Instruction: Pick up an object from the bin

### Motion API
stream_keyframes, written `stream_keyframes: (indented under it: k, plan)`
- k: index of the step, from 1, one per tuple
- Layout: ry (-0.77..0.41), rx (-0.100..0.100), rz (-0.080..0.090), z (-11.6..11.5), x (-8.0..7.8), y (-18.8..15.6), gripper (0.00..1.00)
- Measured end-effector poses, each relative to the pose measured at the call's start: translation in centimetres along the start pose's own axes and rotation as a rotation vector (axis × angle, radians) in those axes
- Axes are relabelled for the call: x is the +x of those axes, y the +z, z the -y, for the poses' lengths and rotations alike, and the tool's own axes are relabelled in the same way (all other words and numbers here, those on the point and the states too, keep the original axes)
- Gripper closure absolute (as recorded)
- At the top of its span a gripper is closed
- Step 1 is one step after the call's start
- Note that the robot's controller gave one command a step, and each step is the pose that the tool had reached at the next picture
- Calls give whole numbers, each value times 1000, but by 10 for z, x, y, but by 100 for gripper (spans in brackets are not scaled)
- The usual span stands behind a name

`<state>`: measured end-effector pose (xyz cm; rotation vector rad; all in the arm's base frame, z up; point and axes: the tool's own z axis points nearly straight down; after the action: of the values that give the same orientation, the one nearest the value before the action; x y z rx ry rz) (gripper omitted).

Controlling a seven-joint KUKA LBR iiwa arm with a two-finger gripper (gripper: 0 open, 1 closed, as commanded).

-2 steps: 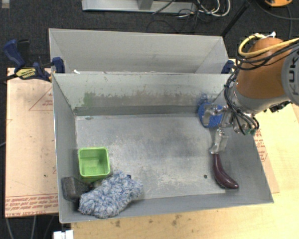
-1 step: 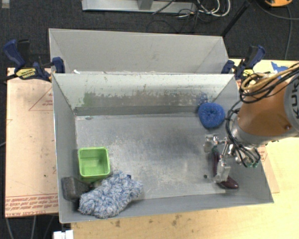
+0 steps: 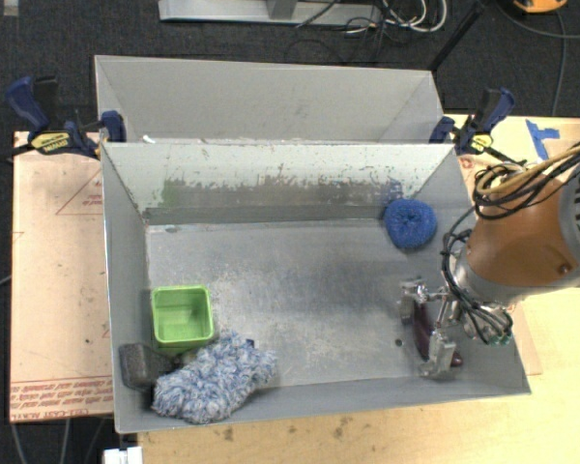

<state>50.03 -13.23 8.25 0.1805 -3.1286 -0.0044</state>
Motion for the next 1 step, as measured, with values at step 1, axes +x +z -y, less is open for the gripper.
stream_keyframes:
  k: [1]
  plan:
    - [-282, 4, 8, 13, -21, -58, 0]
